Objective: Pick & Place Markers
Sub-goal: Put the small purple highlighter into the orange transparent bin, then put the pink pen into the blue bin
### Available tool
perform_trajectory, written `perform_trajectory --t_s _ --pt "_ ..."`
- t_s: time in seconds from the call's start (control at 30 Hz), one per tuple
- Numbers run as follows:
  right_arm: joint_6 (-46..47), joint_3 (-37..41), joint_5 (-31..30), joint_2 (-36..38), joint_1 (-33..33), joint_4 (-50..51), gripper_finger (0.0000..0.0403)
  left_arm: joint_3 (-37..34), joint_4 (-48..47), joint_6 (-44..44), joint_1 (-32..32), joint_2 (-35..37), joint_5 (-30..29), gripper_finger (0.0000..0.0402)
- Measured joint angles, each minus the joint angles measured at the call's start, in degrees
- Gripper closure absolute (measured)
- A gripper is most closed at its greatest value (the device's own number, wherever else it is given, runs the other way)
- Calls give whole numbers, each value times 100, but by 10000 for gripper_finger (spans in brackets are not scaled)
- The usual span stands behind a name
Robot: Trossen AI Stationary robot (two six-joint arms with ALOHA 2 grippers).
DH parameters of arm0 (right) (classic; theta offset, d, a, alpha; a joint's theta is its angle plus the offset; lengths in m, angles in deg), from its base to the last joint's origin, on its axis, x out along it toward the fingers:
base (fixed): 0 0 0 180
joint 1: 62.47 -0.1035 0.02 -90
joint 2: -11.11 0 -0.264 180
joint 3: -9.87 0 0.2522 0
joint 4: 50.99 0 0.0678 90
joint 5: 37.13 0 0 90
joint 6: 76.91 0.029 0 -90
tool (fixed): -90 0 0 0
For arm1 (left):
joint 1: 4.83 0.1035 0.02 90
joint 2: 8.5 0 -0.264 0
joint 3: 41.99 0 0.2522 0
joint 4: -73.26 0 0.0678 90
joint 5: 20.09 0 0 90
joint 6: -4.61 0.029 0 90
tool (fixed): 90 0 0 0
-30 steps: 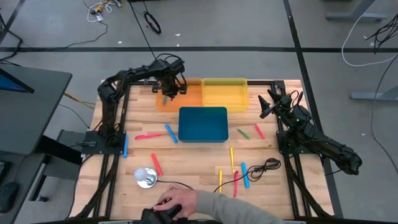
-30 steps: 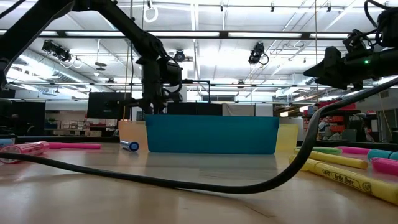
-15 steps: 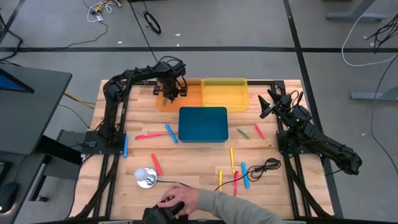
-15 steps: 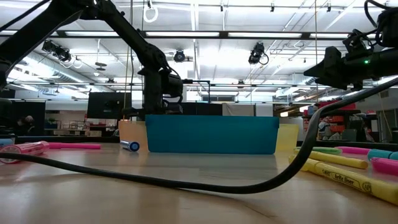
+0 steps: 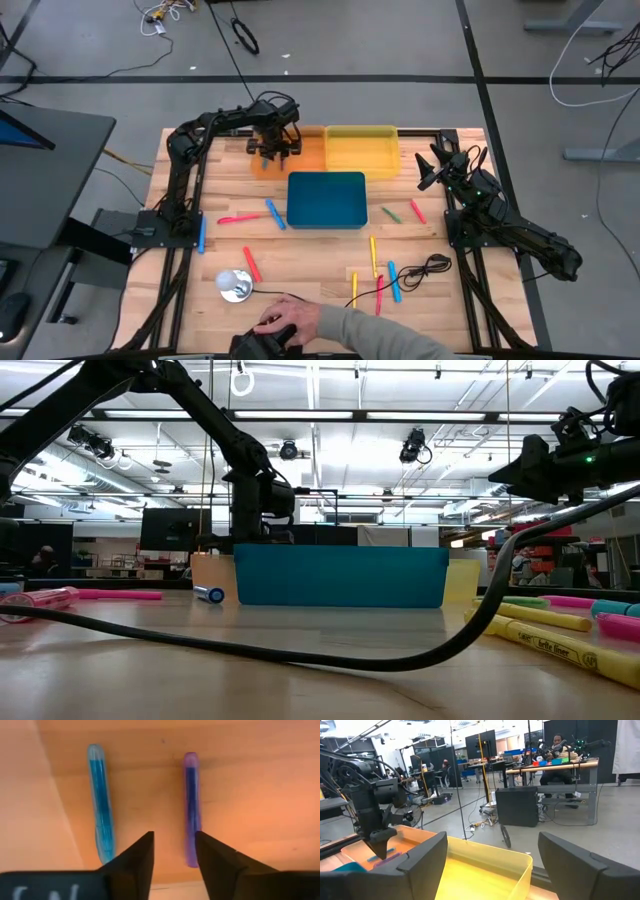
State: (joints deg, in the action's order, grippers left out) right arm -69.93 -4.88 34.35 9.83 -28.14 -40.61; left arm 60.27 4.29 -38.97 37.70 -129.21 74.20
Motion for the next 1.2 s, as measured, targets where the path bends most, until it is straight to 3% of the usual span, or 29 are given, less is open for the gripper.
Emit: perform_trajectory --t_s 0.5,0.87,1.2 --pt "-1 0 0 1 0 0 89 1 85 -77 1 4 19 178" --pt "-1 -1 1 1 -2 0 89 1 220 -51 -74 223 -18 183" --pt "-2 0 2 0 -2 0 89 6 152 1297 -348 872 -573 183"
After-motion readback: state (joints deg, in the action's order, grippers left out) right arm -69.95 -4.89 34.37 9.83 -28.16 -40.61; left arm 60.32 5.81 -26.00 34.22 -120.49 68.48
